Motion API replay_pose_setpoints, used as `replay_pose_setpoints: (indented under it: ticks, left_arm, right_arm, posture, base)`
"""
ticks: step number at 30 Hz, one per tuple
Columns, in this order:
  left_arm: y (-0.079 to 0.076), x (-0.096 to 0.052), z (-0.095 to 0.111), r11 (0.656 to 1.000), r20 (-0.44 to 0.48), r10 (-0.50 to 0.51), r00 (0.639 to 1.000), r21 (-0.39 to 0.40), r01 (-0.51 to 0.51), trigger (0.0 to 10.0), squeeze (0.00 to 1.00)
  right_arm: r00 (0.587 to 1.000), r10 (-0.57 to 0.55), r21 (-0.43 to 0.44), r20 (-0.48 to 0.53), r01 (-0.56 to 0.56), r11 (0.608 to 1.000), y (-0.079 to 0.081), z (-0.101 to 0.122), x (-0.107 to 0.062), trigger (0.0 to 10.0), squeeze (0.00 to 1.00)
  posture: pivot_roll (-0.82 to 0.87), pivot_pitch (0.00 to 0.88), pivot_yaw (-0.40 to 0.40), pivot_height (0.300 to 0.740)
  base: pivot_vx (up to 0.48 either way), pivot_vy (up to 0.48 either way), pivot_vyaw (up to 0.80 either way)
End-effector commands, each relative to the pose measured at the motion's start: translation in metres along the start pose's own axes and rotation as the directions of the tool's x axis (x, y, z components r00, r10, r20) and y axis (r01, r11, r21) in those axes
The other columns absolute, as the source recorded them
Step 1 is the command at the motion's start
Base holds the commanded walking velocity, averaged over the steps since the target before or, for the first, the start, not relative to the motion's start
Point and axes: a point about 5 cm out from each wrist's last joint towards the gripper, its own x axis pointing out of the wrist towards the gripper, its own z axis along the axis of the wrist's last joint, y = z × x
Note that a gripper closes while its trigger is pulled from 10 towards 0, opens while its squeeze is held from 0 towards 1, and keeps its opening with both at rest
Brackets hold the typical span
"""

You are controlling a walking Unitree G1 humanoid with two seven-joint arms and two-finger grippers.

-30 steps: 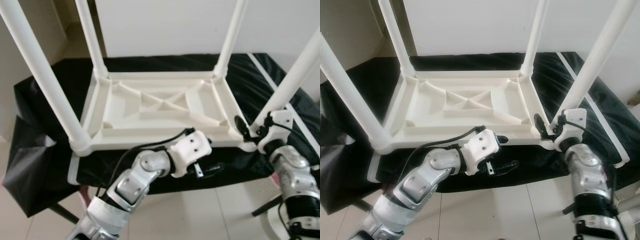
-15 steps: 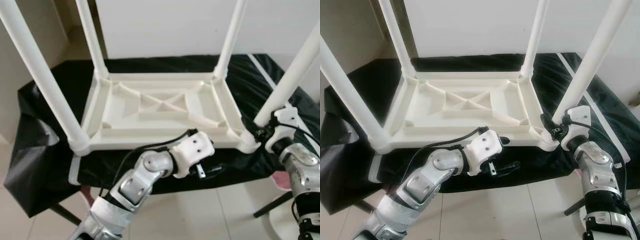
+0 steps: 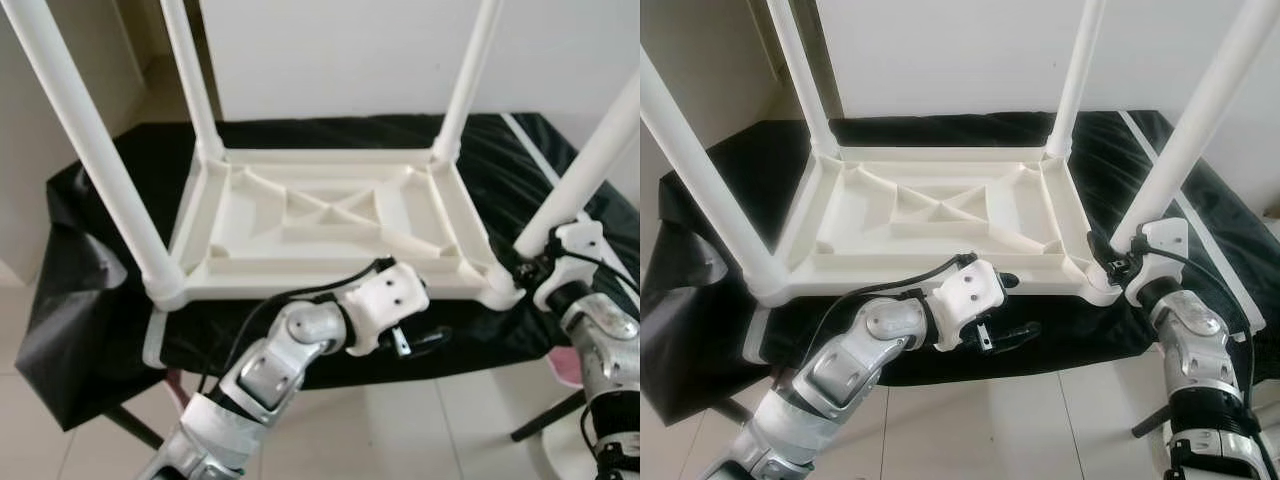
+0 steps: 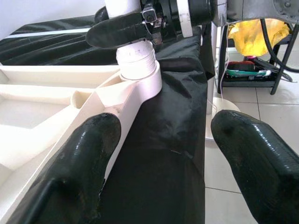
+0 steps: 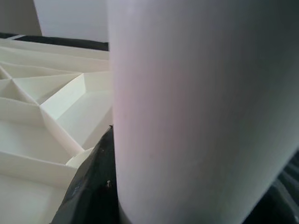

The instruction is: Building children table

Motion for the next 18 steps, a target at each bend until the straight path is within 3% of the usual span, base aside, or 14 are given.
replay_pose_setpoints:
  ticks: [1,2,9,12,18]
  left_arm:
    - [0.002,-0.001,0.002,1.0,-0.005,0.02,1.0,0.009,-0.02,10.0,0.0]
    - [0.001,-0.001,0.002,1.0,-0.005,0.018,1.0,0.008,-0.018,10.0,0.0]
    - [0.002,-0.001,0.002,1.0,-0.005,0.016,1.0,0.007,-0.016,10.0,0.0]
    - [0.003,0.0,0.002,1.0,-0.003,0.02,1.0,0.006,-0.02,10.0,0.0]
    - [0.004,0.0,0.002,1.0,-0.004,0.027,1.0,0.006,-0.027,10.0,0.0]
  right_arm:
    - [0.996,-0.001,0.045,-0.092,0.005,0.999,0.006,-0.022,-0.006,6.4,0.0]
    - [0.995,-0.029,0.071,-0.098,0.036,0.997,0.007,-0.024,-0.005,10.0,0.0]
    - [0.98,-0.15,0.074,-0.128,0.16,0.984,0.006,-0.025,0.0,10.0,0.0]
    - [0.948,-0.277,0.125,-0.156,0.297,0.947,0.011,-0.026,0.007,10.0,0.0]
    - [0.932,-0.327,0.132,-0.153,0.348,0.928,0.023,-0.024,0.012,10.0,0.0]
  posture:
    - [-0.07,0.022,0.021,0.74]
    - [-0.07,0.024,0.02,0.74]
    - [-0.07,0.027,0.018,0.74]
    - [-0.07,0.028,0.013,0.74]
    - [-0.07,0.03,0.011,0.74]
  base:
    - [0.0,0.0,0.0]
    - [0.0,0.0,0.0]
    - [0.0,0.0,0.0]
    - [0.0,0.0,0.0]
    - [0.0,0.0,0.0]
